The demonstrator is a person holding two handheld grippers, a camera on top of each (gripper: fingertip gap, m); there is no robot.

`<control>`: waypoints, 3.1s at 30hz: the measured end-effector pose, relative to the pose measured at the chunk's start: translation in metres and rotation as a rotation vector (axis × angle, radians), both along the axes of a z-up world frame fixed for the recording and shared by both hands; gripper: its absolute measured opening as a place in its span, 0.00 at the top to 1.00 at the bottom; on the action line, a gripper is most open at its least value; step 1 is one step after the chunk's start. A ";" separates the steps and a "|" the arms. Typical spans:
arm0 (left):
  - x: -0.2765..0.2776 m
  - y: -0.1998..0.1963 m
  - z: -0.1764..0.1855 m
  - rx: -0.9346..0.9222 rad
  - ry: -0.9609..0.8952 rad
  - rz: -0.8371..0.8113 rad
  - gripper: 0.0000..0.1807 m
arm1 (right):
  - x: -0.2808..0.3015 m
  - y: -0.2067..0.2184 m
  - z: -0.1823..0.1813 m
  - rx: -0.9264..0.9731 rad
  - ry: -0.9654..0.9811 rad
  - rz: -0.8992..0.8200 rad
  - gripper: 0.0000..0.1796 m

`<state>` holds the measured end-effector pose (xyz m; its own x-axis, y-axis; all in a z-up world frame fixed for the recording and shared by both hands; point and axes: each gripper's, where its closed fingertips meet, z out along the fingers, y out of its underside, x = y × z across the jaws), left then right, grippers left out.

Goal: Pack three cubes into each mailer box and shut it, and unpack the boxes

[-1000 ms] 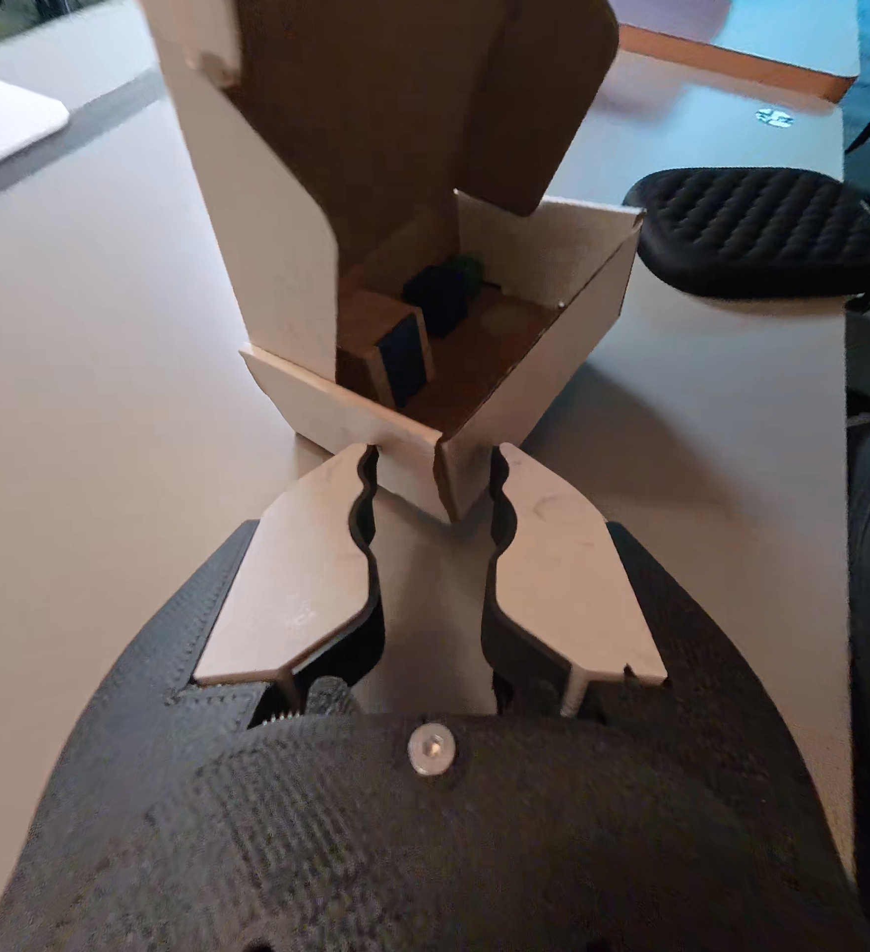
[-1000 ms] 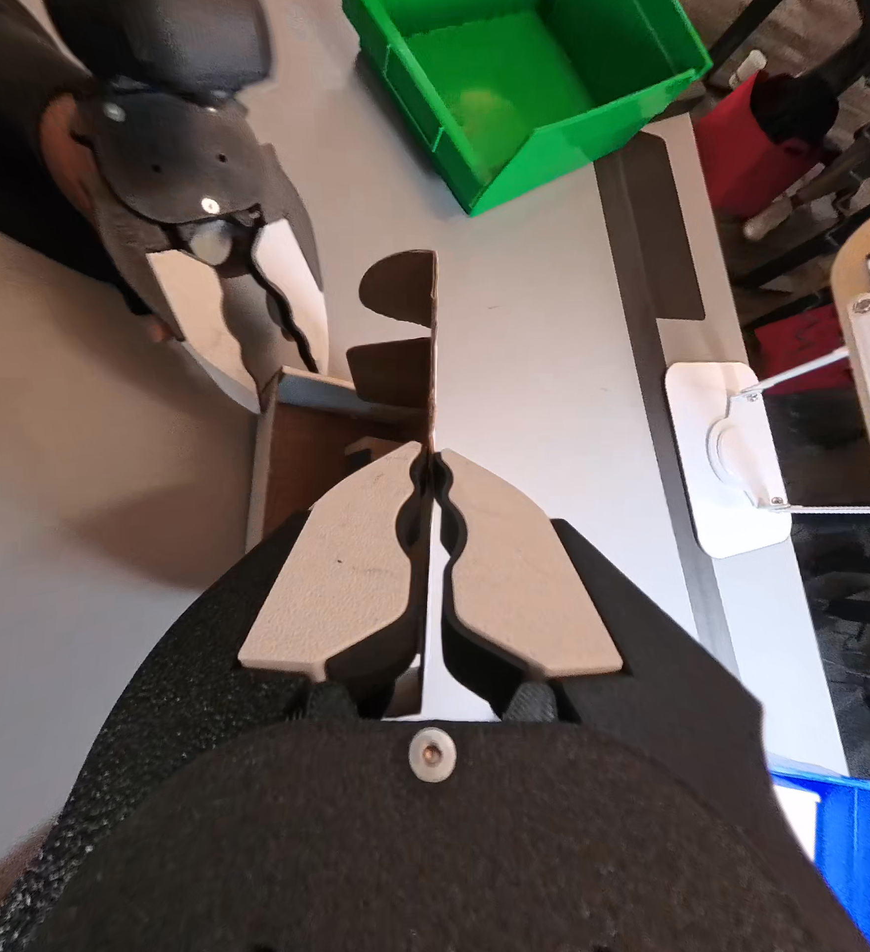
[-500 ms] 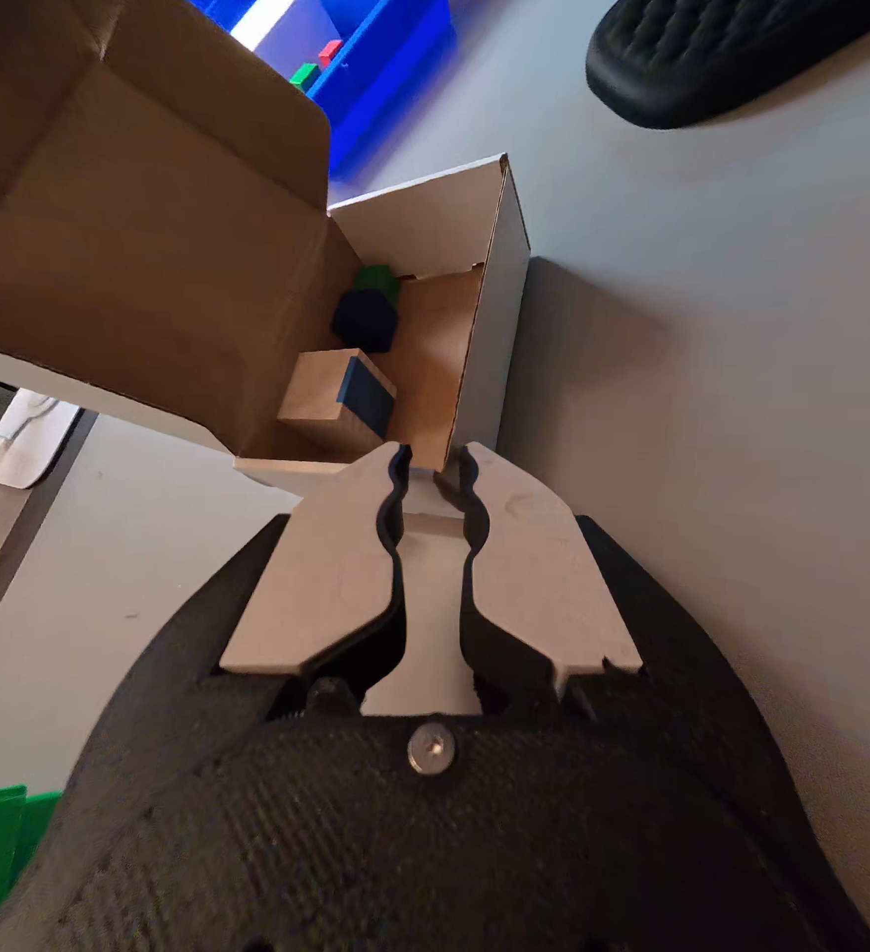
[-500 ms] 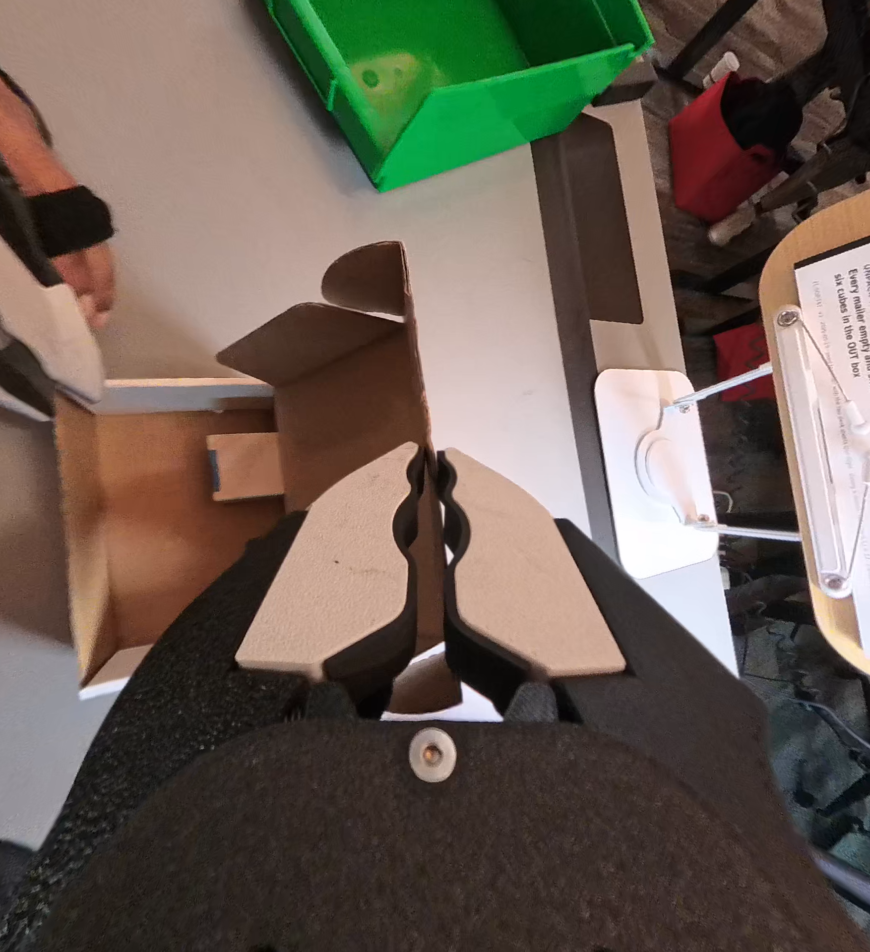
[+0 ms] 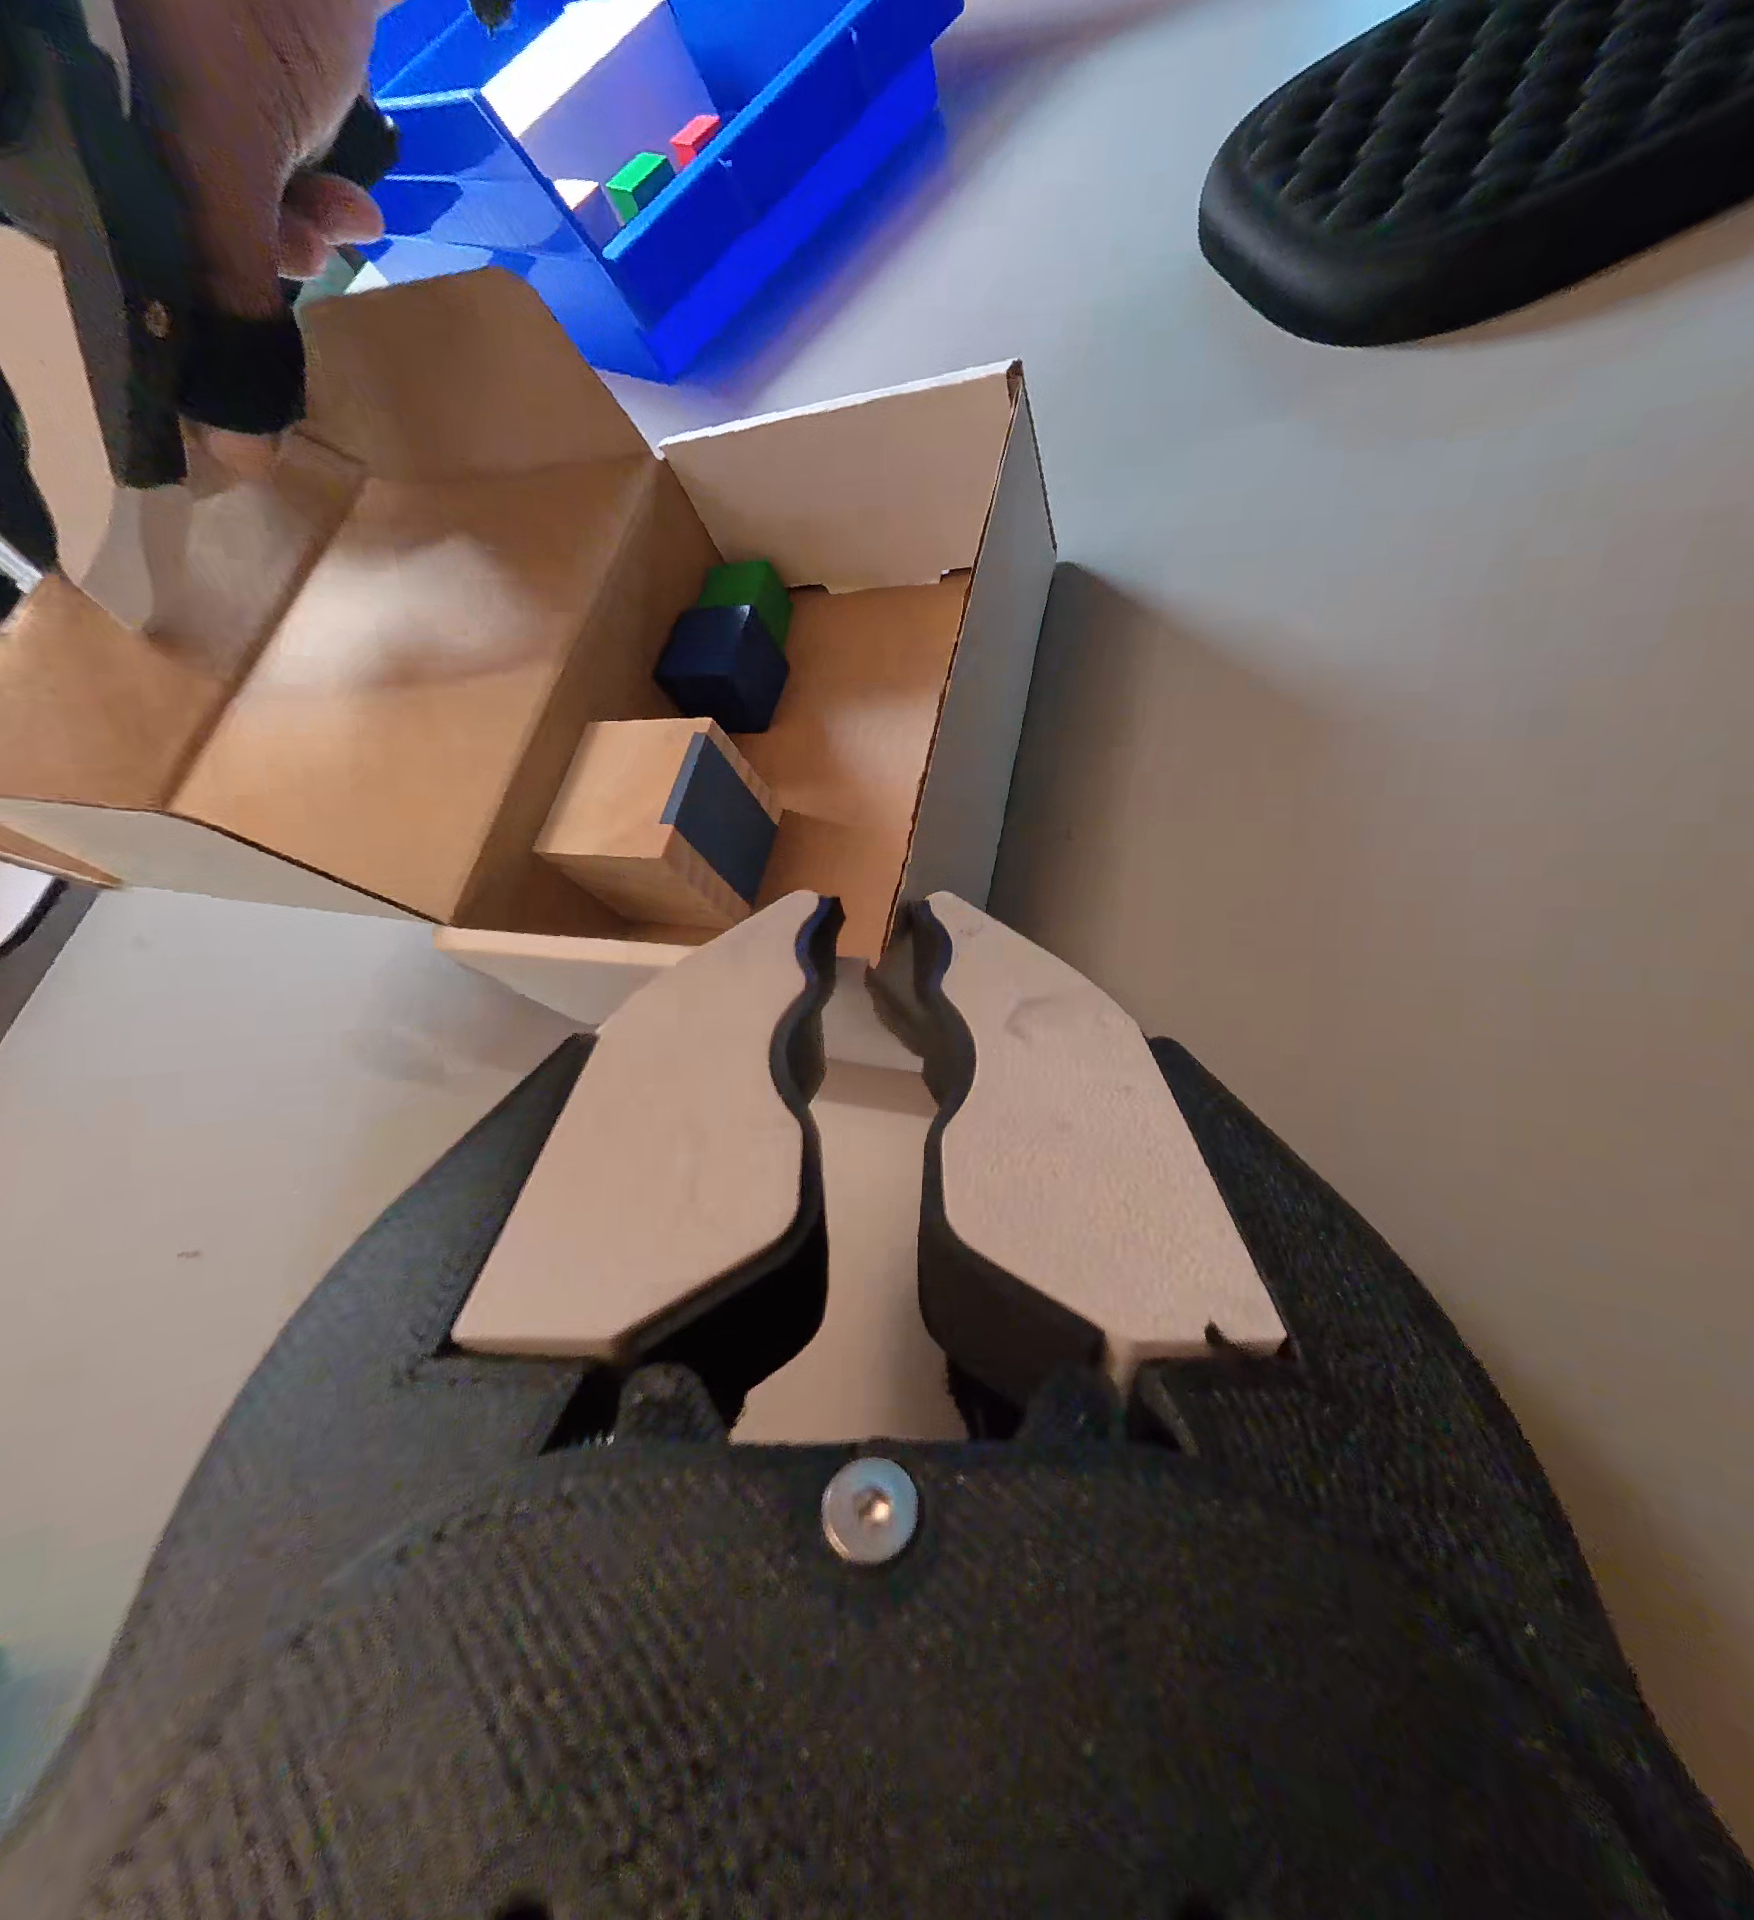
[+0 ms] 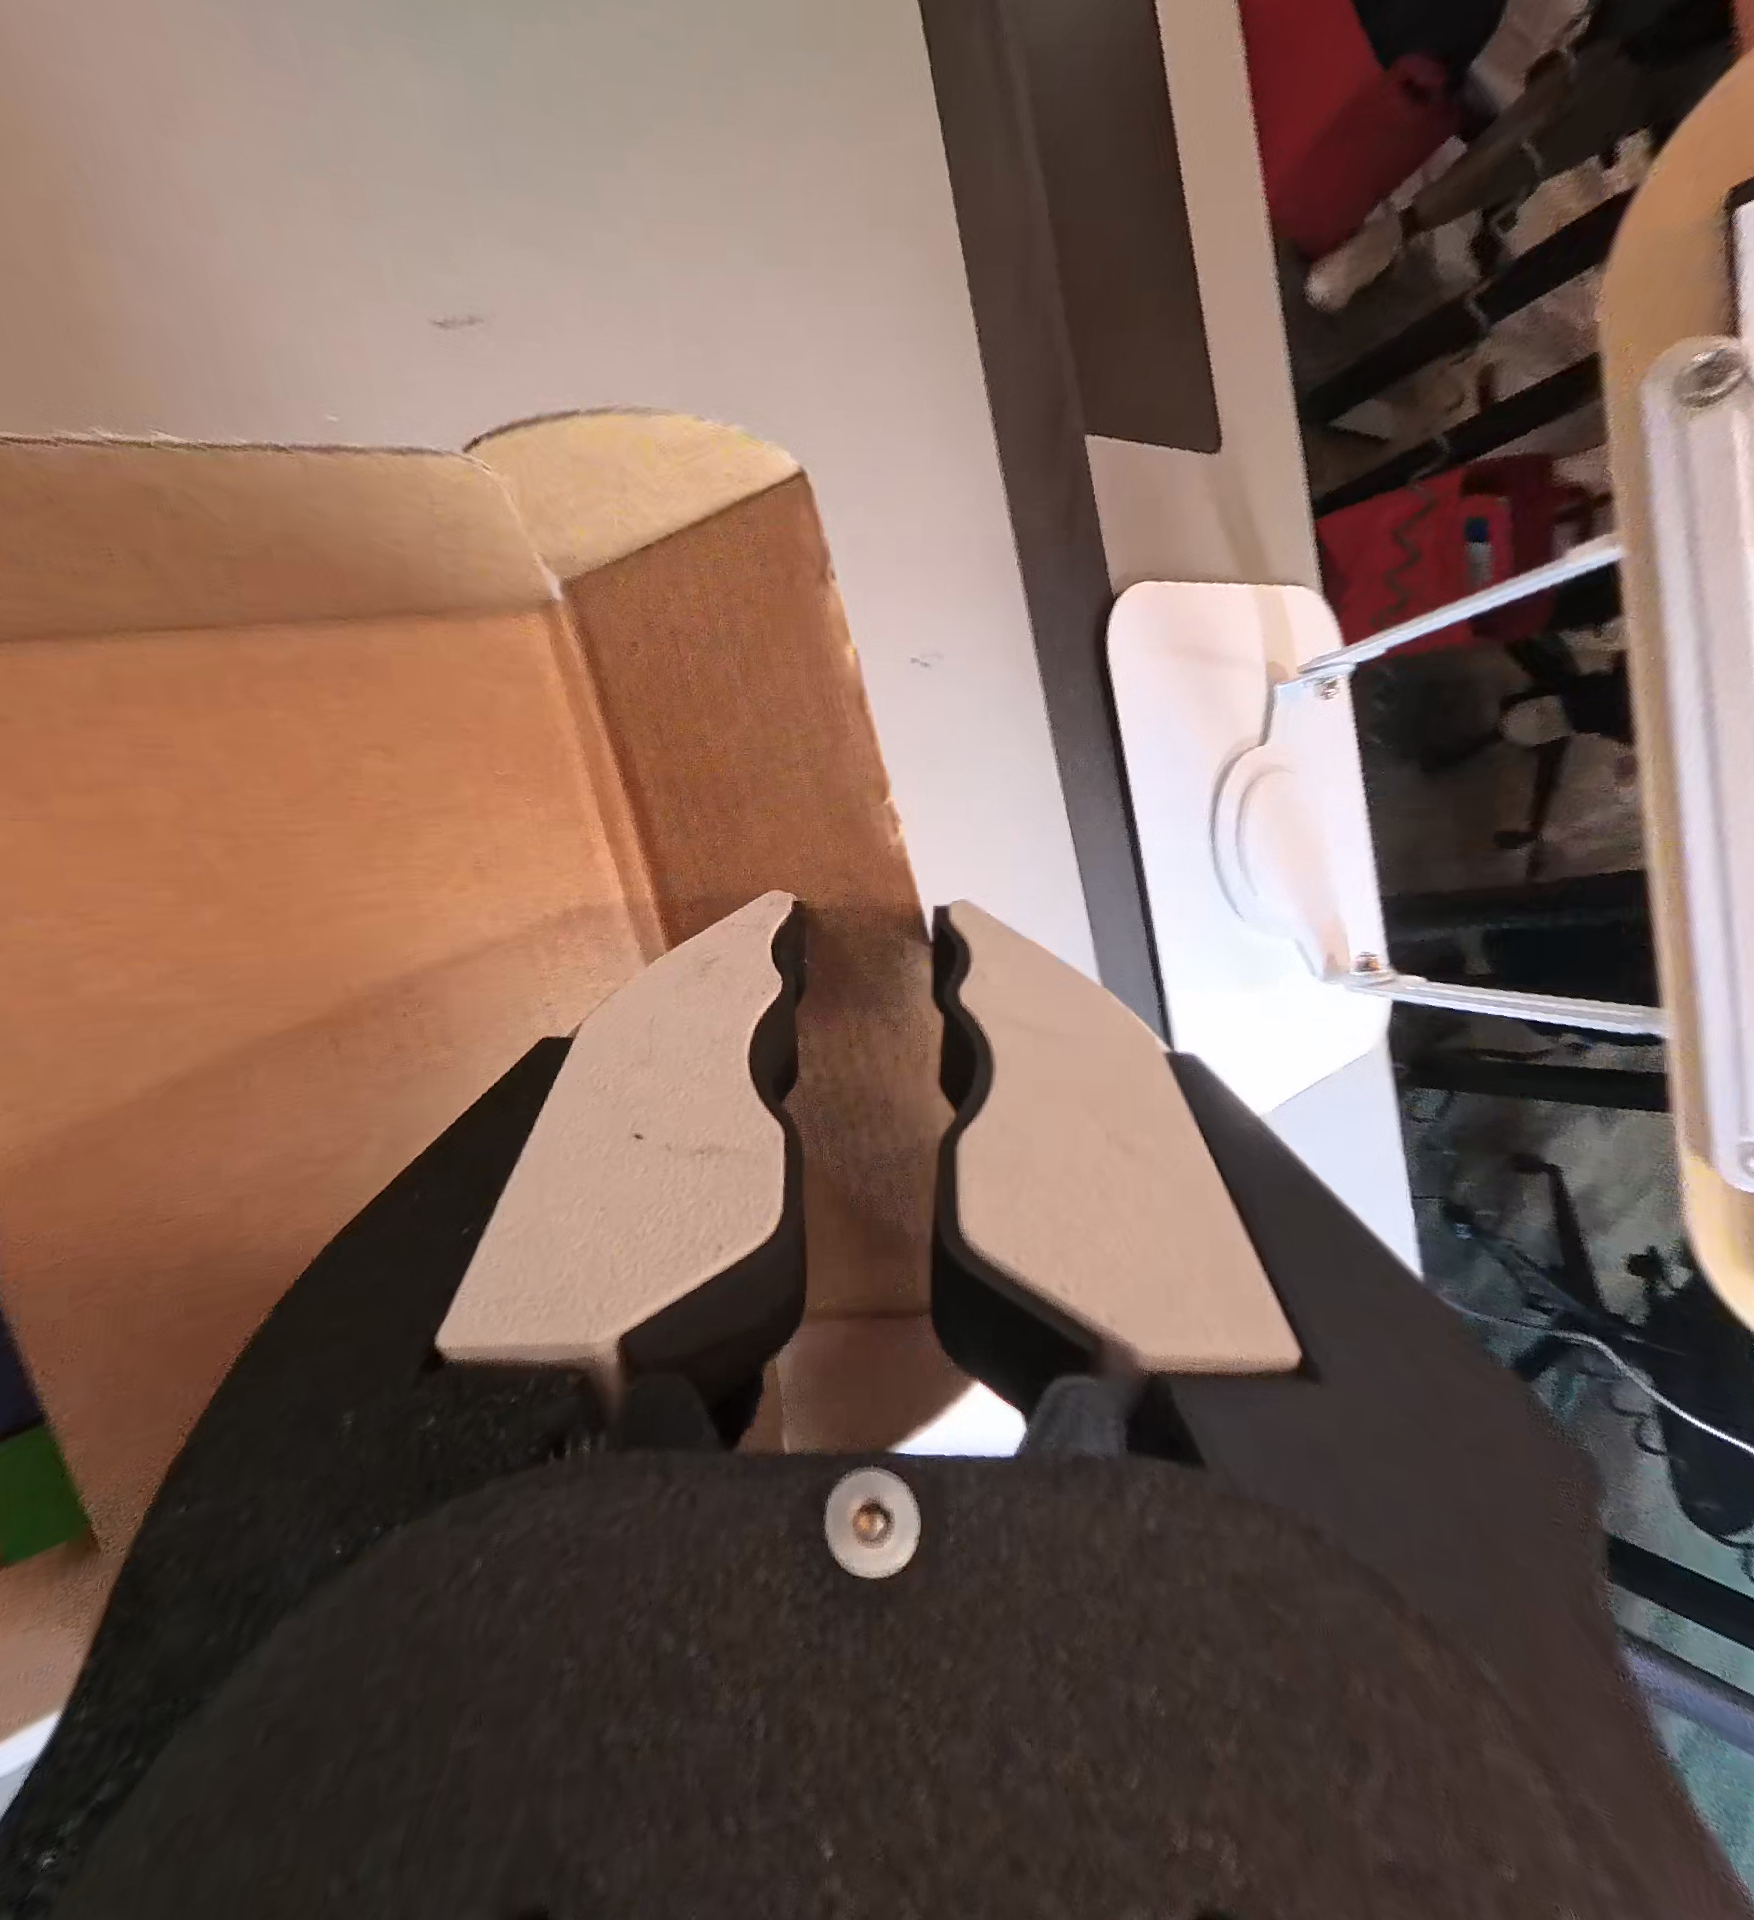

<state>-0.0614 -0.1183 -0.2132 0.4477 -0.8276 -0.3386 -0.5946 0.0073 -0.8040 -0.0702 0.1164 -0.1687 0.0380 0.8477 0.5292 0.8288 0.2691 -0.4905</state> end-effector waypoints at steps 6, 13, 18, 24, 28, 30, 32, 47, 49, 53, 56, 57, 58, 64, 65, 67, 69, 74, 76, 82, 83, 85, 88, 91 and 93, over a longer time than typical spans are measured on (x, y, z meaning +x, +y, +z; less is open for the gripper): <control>0.010 0.001 -0.005 -0.012 -0.002 0.011 0.95 | 0.003 -0.020 0.068 0.060 0.256 -0.037 0.74; 0.021 0.003 -0.003 -0.023 -0.026 0.012 0.95 | 0.043 -0.116 0.110 -0.002 0.480 -0.044 0.77; 0.022 -0.002 0.006 0.006 -0.050 -0.014 0.95 | 0.050 -0.172 0.028 -0.280 0.323 -0.100 0.71; 0.004 -0.001 0.017 0.027 -0.089 0.015 0.92 | 0.041 -0.172 -0.034 -0.444 0.160 -0.196 0.69; 0.001 -0.002 0.007 0.039 -0.029 0.022 0.92 | 0.030 -0.163 -0.053 -0.403 0.013 -0.211 0.71; 0.002 -0.001 0.002 0.053 0.002 0.025 0.92 | 0.028 -0.161 -0.061 -0.378 -0.065 -0.209 0.69; 0.002 -0.001 0.002 0.056 0.003 0.030 0.92 | 0.024 -0.156 -0.066 -0.335 -0.099 -0.208 0.71; 0.001 0.001 0.002 0.016 -0.028 0.042 0.88 | 0.024 -0.169 -0.044 -0.238 -0.160 0.090 0.75; 0.001 0.002 0.001 0.013 -0.031 0.049 0.83 | 0.020 -0.170 -0.047 -0.234 -0.205 0.140 0.70; 0.000 0.004 0.000 0.004 -0.034 0.069 0.77 | 0.012 -0.169 -0.060 -0.291 -0.279 0.158 0.69; -0.003 0.007 0.003 0.004 -0.053 0.090 0.74 | 0.012 -0.167 -0.070 -0.319 -0.340 0.168 0.71; -0.004 0.007 0.004 -0.003 -0.065 0.094 0.74 | 0.011 -0.167 -0.071 -0.323 -0.339 0.173 0.75; -0.005 0.008 0.005 -0.013 -0.074 0.099 0.74 | 0.010 -0.167 -0.070 -0.320 -0.335 0.184 0.75; -0.008 0.011 0.003 -0.047 -0.086 0.131 0.74 | 0.012 -0.180 -0.043 -0.307 -0.262 0.223 0.76; -0.008 0.012 0.003 -0.054 -0.083 0.138 0.74 | 0.014 -0.181 -0.037 -0.302 -0.246 0.221 0.76; -0.008 0.012 0.003 -0.067 -0.084 0.151 0.73 | 0.019 -0.184 -0.024 -0.297 -0.218 0.216 0.76; -0.007 0.011 0.005 -0.080 -0.089 0.165 0.72 | 0.026 -0.188 -0.011 -0.301 -0.183 0.216 0.76; -0.008 0.012 0.006 -0.118 -0.102 0.207 0.72 | 0.055 -0.193 0.016 -0.289 -0.119 0.187 0.76; -0.008 0.012 0.007 -0.130 -0.110 0.218 0.71 | 0.069 -0.190 0.025 -0.282 -0.097 0.162 0.76; -0.011 0.015 0.006 -0.128 -0.101 0.260 0.71 | 0.118 -0.173 0.050 -0.268 -0.030 0.067 0.76; -0.012 0.015 0.007 -0.129 -0.103 0.266 0.71 | 0.128 -0.166 0.053 -0.251 -0.027 0.044 0.76; -0.013 0.016 0.008 -0.124 -0.107 0.274 0.71 | 0.149 -0.151 0.057 -0.224 -0.026 0.001 0.76; -0.015 0.018 0.011 -0.117 -0.121 0.285 0.70 | 0.186 -0.119 0.056 -0.203 -0.055 -0.096 0.76; -0.016 0.018 0.013 -0.114 -0.131 0.293 0.69 | 0.227 -0.080 0.051 -0.188 -0.089 -0.214 0.76; -0.016 0.017 0.014 -0.114 -0.135 0.295 0.69 | 0.254 -0.054 0.044 -0.186 -0.119 -0.290 0.76</control>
